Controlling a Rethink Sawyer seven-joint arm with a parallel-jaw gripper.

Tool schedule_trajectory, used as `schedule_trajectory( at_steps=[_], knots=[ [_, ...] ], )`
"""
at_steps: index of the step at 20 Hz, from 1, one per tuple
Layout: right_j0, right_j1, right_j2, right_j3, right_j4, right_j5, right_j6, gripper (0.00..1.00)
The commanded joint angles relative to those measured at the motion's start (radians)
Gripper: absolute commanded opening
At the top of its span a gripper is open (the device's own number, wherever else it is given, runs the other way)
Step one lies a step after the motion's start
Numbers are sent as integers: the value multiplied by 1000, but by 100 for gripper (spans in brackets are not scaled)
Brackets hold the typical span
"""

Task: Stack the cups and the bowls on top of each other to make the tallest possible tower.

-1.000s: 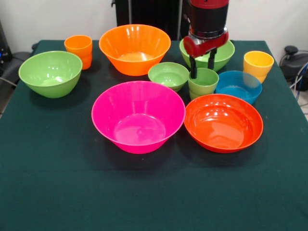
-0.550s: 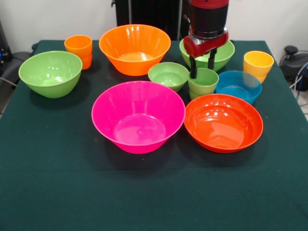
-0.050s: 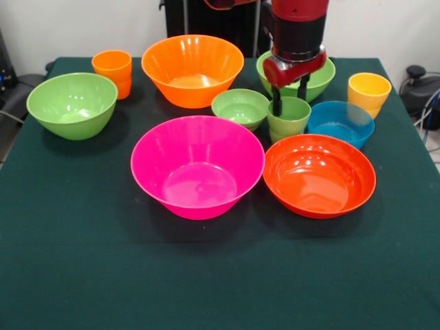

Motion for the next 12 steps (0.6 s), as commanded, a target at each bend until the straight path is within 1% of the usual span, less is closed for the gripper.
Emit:
schedule_trajectory(
  at_steps=[1, 9, 10, 12],
  knots=[
    [25, 45, -17, -72, -30, -51, 90, 100],
    [30, 43, -25, -71, -29, -48, 86, 100],
    [30, 43, -25, -72, -26, -40, 81, 0],
    [31, 43, -24, -73, -27, -36, 78, 0]
  ],
)
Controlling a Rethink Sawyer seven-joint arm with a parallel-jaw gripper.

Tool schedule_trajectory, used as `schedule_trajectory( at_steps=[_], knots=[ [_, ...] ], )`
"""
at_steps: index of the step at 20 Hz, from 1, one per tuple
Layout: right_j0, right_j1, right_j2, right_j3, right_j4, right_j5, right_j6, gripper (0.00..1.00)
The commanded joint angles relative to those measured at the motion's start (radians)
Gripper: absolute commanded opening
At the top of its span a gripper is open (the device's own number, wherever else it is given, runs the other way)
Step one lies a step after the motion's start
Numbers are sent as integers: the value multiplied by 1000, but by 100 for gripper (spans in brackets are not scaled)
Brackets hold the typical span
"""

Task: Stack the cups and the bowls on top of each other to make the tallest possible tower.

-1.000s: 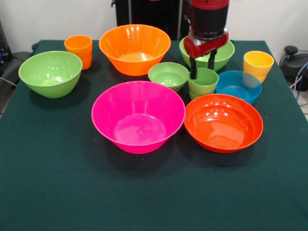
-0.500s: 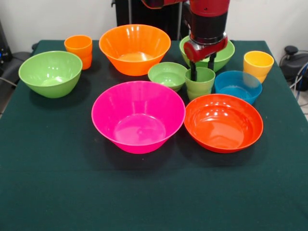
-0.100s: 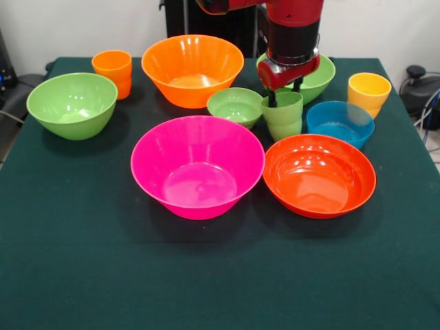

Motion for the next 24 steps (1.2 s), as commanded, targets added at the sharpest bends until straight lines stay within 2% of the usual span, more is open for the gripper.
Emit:
schedule_trajectory(
  at_steps=[1, 16, 24],
  knots=[
    [29, 29, -2, -69, -28, -34, 77, 0],
    [23, 17, 28, -58, -1, -41, 82, 0],
    [46, -12, 17, -69, 8, -13, 92, 0]
  ],
)
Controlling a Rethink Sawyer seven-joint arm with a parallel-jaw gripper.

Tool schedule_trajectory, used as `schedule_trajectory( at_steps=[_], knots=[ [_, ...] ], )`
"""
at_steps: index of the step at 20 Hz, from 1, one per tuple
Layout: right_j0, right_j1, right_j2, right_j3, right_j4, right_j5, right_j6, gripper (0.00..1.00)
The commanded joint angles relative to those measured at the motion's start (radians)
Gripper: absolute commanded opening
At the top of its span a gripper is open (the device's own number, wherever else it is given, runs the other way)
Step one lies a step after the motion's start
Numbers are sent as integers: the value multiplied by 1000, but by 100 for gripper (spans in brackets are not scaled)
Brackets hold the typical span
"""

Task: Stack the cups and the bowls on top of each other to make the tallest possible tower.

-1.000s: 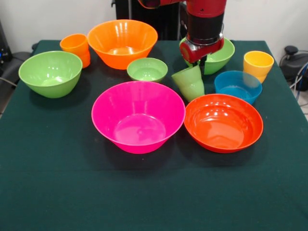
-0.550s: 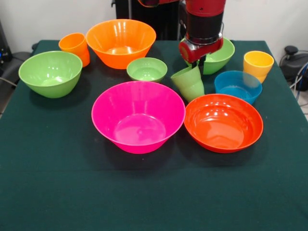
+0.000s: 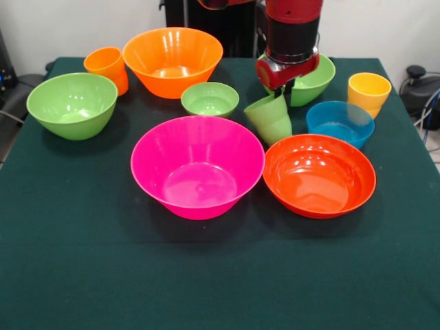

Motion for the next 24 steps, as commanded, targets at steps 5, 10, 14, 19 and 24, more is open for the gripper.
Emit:
schedule_trajectory(
  at_steps=[5, 10, 14, 19, 24],
  knots=[
    [63, -13, 10, -83, 21, 39, 91, 0],
    [100, -22, -25, -111, 19, 90, 93, 0],
    [136, -33, -59, -131, 12, 115, 98, 0],
    [177, -37, -106, -156, 5, 139, 111, 0],
    [211, -35, -152, -180, -2, 161, 115, 0]
  ],
)
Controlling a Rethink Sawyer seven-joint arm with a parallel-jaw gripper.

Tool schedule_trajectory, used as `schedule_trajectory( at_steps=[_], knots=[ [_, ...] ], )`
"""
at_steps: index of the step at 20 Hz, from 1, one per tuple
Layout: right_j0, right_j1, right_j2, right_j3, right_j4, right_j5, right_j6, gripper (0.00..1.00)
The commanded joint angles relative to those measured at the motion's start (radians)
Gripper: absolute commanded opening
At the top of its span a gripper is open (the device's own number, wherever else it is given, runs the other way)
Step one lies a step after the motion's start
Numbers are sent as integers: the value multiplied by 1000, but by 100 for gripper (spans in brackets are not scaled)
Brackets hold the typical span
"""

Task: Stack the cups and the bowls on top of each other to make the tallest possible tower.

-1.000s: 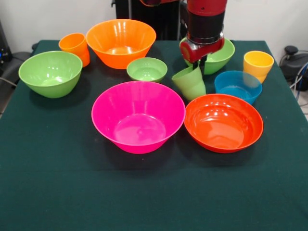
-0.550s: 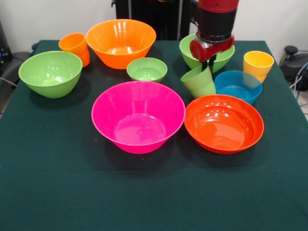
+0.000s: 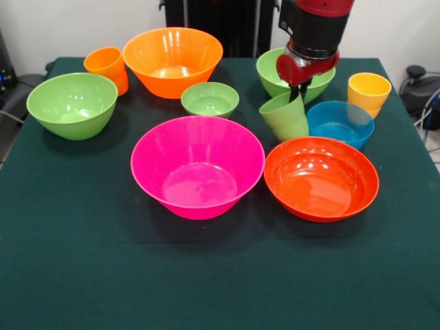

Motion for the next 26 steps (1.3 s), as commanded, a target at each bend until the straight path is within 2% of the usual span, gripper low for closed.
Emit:
schedule_trajectory(
  at_steps=[1, 14, 26],
  knots=[
    [44, -1, -64, -110, -3, 108, 115, 0],
    [119, 10, -181, -166, 1, 199, 137, 0],
    [171, 13, -241, -177, 26, 240, 152, 0]
  ],
)
